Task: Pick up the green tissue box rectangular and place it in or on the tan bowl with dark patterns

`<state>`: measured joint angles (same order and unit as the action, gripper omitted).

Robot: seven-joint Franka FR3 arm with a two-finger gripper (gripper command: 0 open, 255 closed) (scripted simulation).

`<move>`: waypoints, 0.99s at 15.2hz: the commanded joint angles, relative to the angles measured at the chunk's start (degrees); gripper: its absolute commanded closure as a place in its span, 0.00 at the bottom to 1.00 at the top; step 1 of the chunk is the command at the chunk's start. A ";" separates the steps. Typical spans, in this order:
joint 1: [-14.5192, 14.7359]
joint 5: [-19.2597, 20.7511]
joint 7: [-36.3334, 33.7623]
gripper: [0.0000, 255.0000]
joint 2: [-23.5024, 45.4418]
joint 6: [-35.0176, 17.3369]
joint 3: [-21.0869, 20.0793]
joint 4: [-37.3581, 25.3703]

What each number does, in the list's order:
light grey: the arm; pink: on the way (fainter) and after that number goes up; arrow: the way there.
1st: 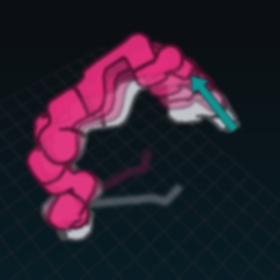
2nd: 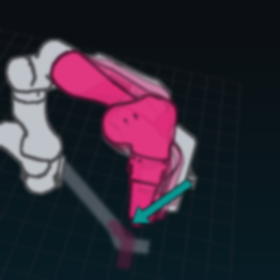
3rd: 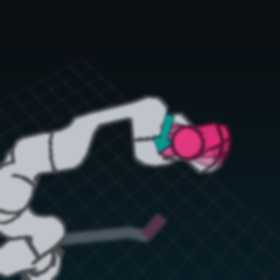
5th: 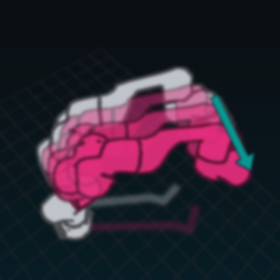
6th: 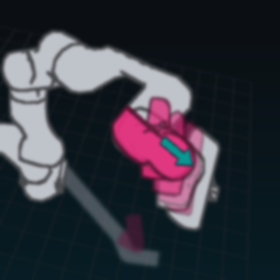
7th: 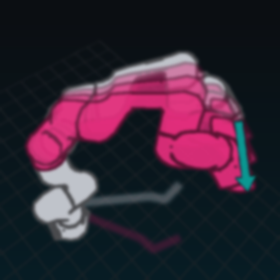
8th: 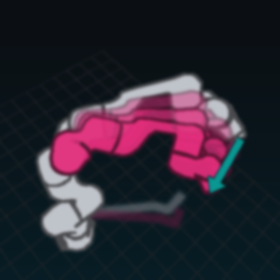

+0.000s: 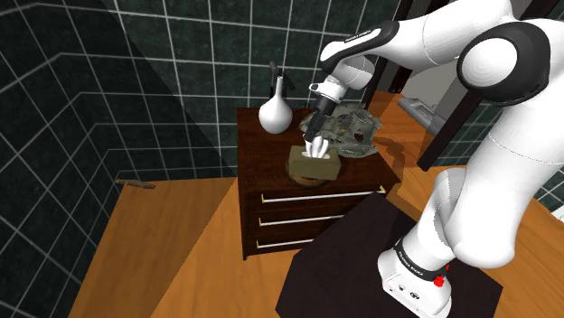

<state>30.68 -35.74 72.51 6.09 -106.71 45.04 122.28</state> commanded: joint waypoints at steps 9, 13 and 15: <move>-1.60 2.68 -1.47 0.00 -1.00 6.20 1.58 -5.27; -1.60 2.68 -1.47 0.00 -1.00 6.20 1.58 -5.27; -1.60 2.68 -1.47 0.00 -1.00 6.20 1.58 -5.27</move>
